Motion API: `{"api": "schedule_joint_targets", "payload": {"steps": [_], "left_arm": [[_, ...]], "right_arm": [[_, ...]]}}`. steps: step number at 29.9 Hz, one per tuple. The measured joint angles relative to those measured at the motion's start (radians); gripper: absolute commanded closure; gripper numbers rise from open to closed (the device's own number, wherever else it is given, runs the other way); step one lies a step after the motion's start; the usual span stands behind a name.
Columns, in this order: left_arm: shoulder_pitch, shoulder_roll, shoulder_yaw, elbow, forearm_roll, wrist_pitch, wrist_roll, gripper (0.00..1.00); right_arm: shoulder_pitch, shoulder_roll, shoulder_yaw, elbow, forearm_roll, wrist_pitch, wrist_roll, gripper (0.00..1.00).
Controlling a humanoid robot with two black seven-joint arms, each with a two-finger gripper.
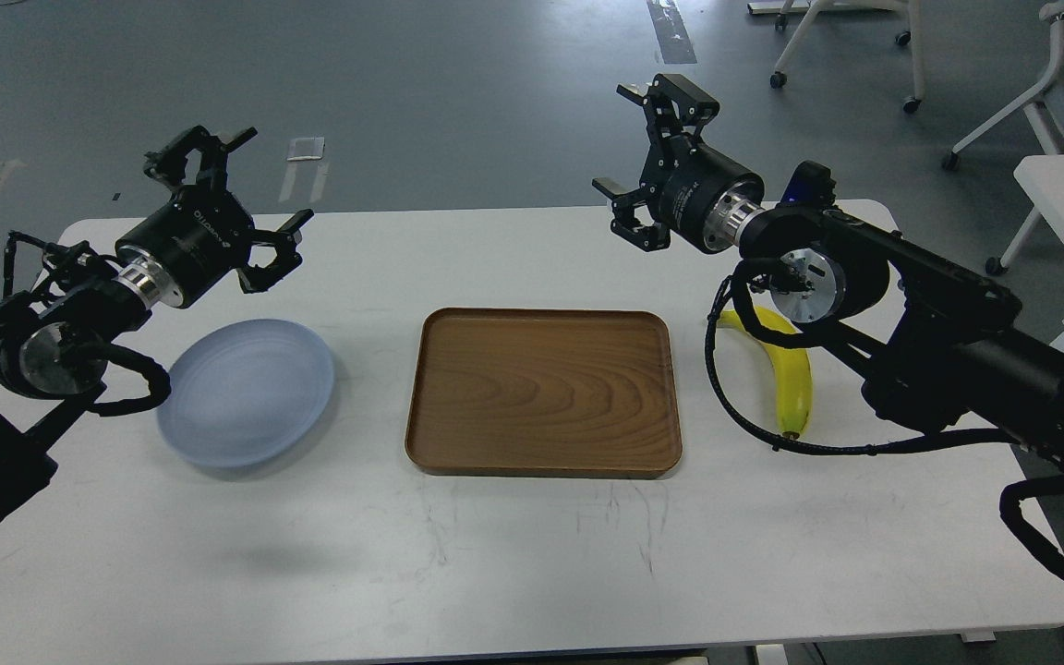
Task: Place banana on plate with both arms
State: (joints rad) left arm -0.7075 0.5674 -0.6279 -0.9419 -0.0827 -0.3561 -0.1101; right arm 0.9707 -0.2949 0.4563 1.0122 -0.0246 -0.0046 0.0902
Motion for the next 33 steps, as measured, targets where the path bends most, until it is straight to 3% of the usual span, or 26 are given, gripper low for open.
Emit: {"api": "schedule_joint_targets", "payload": {"steps": [28, 31, 33], "left_arm": [[0.011, -0.028, 0.011, -0.05, 0.002, 0.021, 0.003, 0.02], [0.011, -0.018, 0.011, -0.074, 0.005, 0.047, 0.003, 0.02], [0.006, -0.012, 0.016, -0.079, 0.016, 0.11, 0.002, 0.02]], "right_arm": [[0.039, 0.046, -0.047, -0.018, -0.008, -0.006, -0.015, 0.0], [0.038, 0.054, -0.047, -0.018, -0.009, -0.008, -0.015, 0.0], [0.034, 0.055, -0.047, -0.018, -0.009, -0.008, -0.014, 0.0]]}}
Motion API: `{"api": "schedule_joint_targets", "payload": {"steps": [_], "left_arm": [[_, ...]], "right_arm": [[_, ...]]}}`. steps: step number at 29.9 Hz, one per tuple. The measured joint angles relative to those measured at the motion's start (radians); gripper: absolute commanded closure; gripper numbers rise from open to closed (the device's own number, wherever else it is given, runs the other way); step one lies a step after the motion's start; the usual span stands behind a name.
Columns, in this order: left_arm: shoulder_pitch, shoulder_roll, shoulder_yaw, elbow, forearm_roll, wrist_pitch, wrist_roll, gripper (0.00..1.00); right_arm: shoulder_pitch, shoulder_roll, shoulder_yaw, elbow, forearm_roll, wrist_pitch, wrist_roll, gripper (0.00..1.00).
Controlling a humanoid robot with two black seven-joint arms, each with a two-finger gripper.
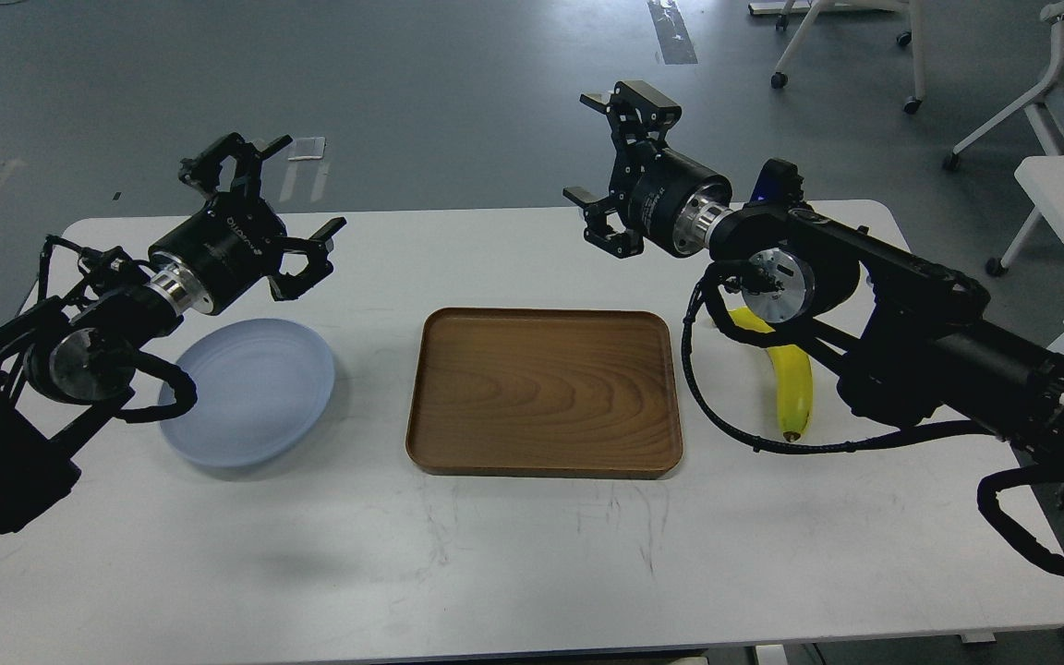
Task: Place banana on plate with both arms
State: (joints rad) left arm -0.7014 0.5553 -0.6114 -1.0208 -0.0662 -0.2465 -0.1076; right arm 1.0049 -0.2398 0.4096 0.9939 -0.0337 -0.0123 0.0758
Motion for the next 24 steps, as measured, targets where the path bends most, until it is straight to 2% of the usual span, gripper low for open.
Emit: {"api": "schedule_joint_targets", "payload": {"steps": [3, 6, 8, 11, 14, 16, 24], "left_arm": [[-0.018, 0.005, 0.04, -0.011, 0.085, 0.118, -0.005, 0.02], [-0.065, 0.009, 0.096, -0.026, 0.302, 0.299, -0.006, 0.02], [-0.078, 0.02, 0.116, -0.046, 0.456, 0.367, -0.009, 0.02], [-0.078, 0.051, 0.124, -0.095, 0.621, 0.398, -0.038, 0.02], [-0.068, 0.069, 0.148, -0.121, 0.792, 0.435, -0.111, 0.02], [-0.065, 0.079, 0.211, -0.119, 0.917, 0.473, -0.136, 0.02], [-0.076, 0.137, 0.498, -0.049, 1.074, 0.504, -0.147, 0.02]], "right_arm": [[-0.005, 0.0, 0.0, 0.0, 0.0, -0.001, 0.002, 0.0], [-0.009, -0.002, 0.0, -0.004, 0.0, -0.001, 0.003, 0.0], [-0.013, -0.006, 0.0, -0.004, 0.0, -0.001, 0.004, 0.0], [-0.016, -0.012, 0.0, -0.004, 0.0, -0.002, 0.005, 0.0], [-0.02, -0.031, 0.001, -0.001, 0.0, -0.002, 0.01, 0.0], [-0.027, -0.05, 0.002, 0.001, 0.0, -0.002, 0.011, 0.0], [-0.045, -0.083, 0.003, 0.003, 0.0, -0.002, 0.012, 0.0]]}}
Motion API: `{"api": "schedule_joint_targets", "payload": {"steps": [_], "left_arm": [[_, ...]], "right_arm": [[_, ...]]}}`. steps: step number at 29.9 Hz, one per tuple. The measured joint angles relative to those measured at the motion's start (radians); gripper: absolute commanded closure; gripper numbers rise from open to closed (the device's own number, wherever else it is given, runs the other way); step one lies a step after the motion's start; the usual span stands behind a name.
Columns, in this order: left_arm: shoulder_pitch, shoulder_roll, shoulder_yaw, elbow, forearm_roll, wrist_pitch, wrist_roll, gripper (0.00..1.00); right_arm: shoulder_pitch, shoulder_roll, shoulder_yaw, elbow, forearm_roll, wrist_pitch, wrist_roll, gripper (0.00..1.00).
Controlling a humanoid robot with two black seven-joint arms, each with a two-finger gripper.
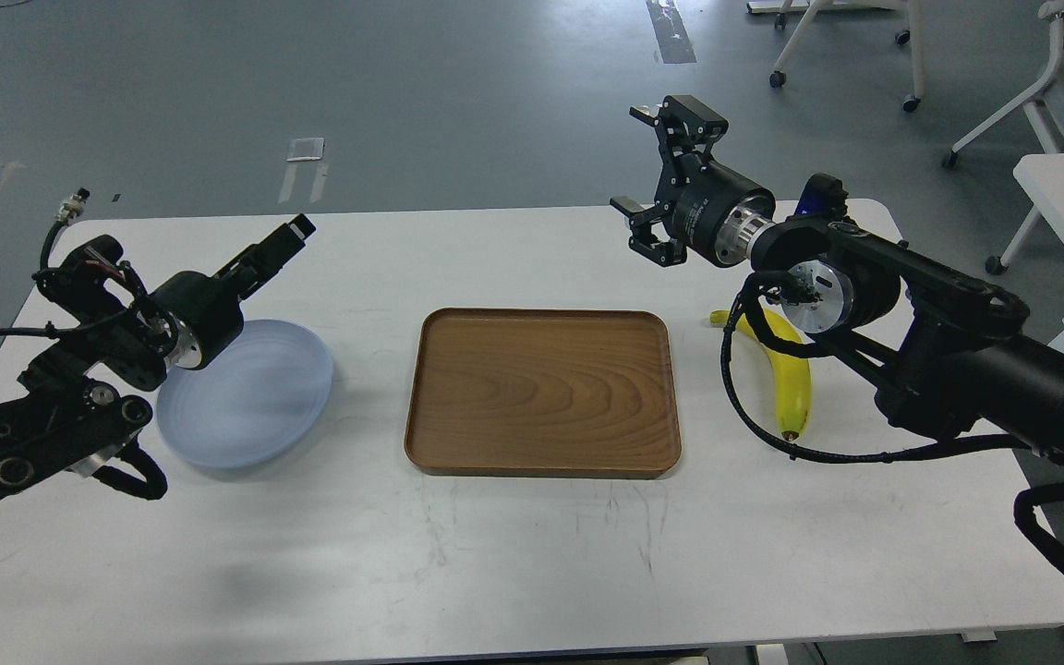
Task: Place banana on plate with both arms
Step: 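Lower the left gripper to the rim of the light blue plate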
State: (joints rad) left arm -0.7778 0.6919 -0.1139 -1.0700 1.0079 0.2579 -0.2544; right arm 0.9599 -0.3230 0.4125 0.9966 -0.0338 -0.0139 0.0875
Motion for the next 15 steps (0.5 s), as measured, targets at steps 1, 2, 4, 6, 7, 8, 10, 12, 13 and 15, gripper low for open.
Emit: {"api": "schedule_joint_targets", "payload": {"steps": [1, 2, 4, 6, 7, 8, 10, 12, 13, 15], "left_arm": [[-0.003, 0.002, 0.016, 0.025, 0.014, 0.004, 0.0, 0.02], [-0.006, 0.002, 0.024, 0.049, 0.022, 0.007, -0.002, 0.02], [-0.014, 0.008, 0.03, 0.081, 0.029, 0.011, -0.005, 0.02], [-0.02, 0.015, 0.035, 0.097, 0.033, 0.025, -0.009, 0.02], [-0.021, 0.019, 0.039, 0.101, 0.036, 0.035, -0.01, 0.02], [-0.021, 0.03, 0.043, 0.103, 0.039, 0.048, -0.011, 0.02], [-0.013, 0.057, 0.05, 0.105, 0.049, 0.065, -0.012, 0.02], [-0.005, 0.083, 0.069, 0.105, 0.076, 0.073, -0.018, 0.02], [-0.001, 0.092, 0.083, 0.105, 0.091, 0.076, -0.023, 0.02], [0.004, 0.108, 0.119, 0.105, 0.117, 0.081, -0.038, 0.02]], "right_arm": [[-0.001, -0.003, 0.0, 0.0, 0.0, 0.0, 0.0, 0.0], [-0.001, -0.007, 0.0, 0.0, 0.0, 0.0, 0.0, 0.0], [-0.001, -0.016, 0.0, 0.0, 0.0, 0.0, 0.0, 0.0], [-0.002, -0.023, 0.0, -0.001, 0.0, 0.0, 0.0, 0.0], [-0.002, -0.025, 0.0, -0.001, 0.0, 0.0, 0.0, 0.0], [-0.002, -0.026, -0.001, -0.001, 0.0, 0.0, 0.0, 0.0], [-0.002, -0.027, -0.001, -0.003, 0.0, 0.0, 0.0, 0.0], [-0.001, -0.027, -0.001, -0.004, -0.001, 0.0, 0.0, 0.0], [0.0, -0.027, -0.001, -0.004, -0.001, 0.0, 0.0, 0.0], [0.001, -0.026, -0.001, -0.004, -0.004, 0.0, 0.0, 0.0]]}}
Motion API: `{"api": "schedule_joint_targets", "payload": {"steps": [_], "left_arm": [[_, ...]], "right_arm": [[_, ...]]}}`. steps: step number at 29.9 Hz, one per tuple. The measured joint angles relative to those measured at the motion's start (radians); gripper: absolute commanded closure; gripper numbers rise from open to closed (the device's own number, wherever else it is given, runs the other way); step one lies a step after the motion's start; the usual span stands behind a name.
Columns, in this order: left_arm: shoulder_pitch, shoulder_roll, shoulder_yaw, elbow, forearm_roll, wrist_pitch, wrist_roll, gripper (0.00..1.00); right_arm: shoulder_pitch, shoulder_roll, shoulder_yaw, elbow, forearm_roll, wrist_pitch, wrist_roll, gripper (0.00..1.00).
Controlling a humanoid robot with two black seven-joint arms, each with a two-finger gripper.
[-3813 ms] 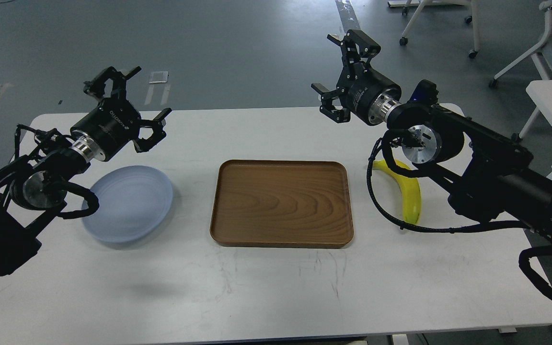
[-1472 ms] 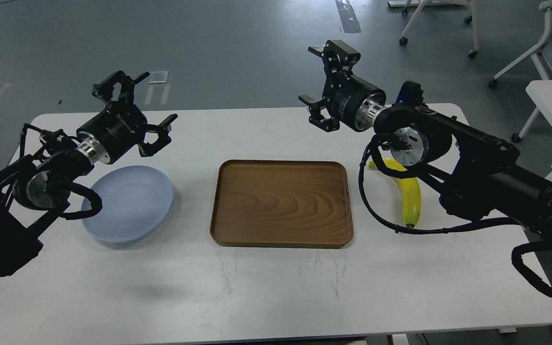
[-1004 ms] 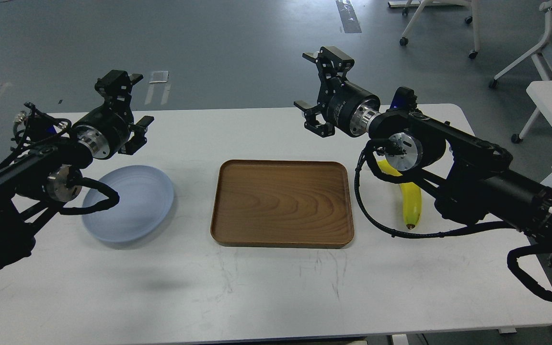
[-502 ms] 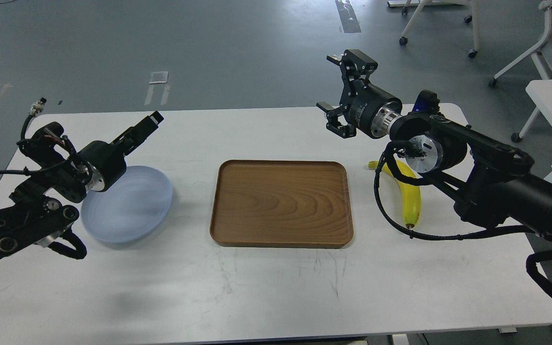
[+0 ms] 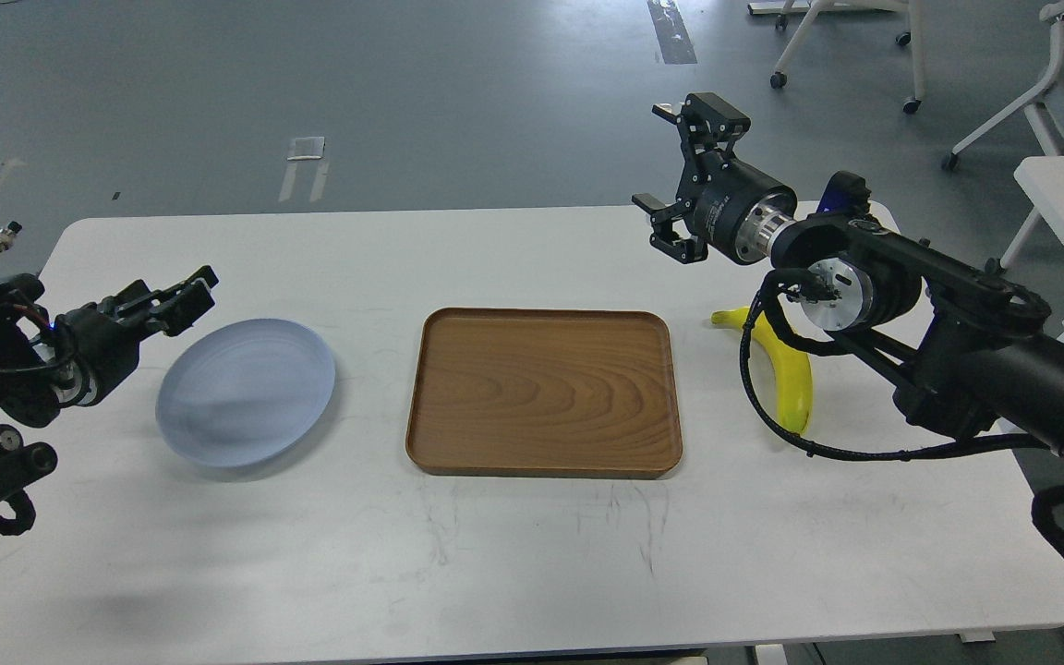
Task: Place banana on plate with both arms
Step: 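Lower the left gripper to the rim of the light blue plate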
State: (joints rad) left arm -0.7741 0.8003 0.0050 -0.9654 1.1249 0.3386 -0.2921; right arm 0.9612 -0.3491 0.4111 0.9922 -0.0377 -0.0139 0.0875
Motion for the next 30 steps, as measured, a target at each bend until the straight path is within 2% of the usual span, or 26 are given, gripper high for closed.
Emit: {"api": "schedule_joint_targets", "payload": {"steps": [3, 8, 13, 22, 26, 30], "left_arm": [[0.033, 0.02, 0.059, 0.023, 0.014, 0.033, -0.015, 0.02], [0.115, 0.018, 0.084, 0.106, 0.016, 0.081, -0.023, 0.02], [0.14, 0.01, 0.091, 0.128, 0.017, 0.087, -0.051, 0.02], [0.147, -0.046, 0.098, 0.138, 0.016, 0.085, -0.058, 0.03], [0.147, -0.087, 0.101, 0.202, 0.016, 0.075, -0.06, 0.03], [0.149, -0.126, 0.105, 0.294, 0.016, 0.07, -0.111, 0.04]], "right_arm": [[0.0, 0.0, 0.0, -0.001, -0.011, 0.0, 0.0, 0.0], [0.001, -0.004, 0.0, -0.001, -0.016, 0.0, 0.0, 0.0], [-0.002, -0.007, 0.0, -0.001, -0.017, 0.0, 0.0, 0.0], [-0.005, -0.008, 0.0, -0.001, -0.018, 0.0, 0.0, 0.0], [-0.008, -0.015, 0.0, 0.001, -0.018, 0.0, 0.0, 0.0], [-0.008, -0.017, 0.0, 0.002, -0.018, 0.0, 0.0, 0.0]]}}
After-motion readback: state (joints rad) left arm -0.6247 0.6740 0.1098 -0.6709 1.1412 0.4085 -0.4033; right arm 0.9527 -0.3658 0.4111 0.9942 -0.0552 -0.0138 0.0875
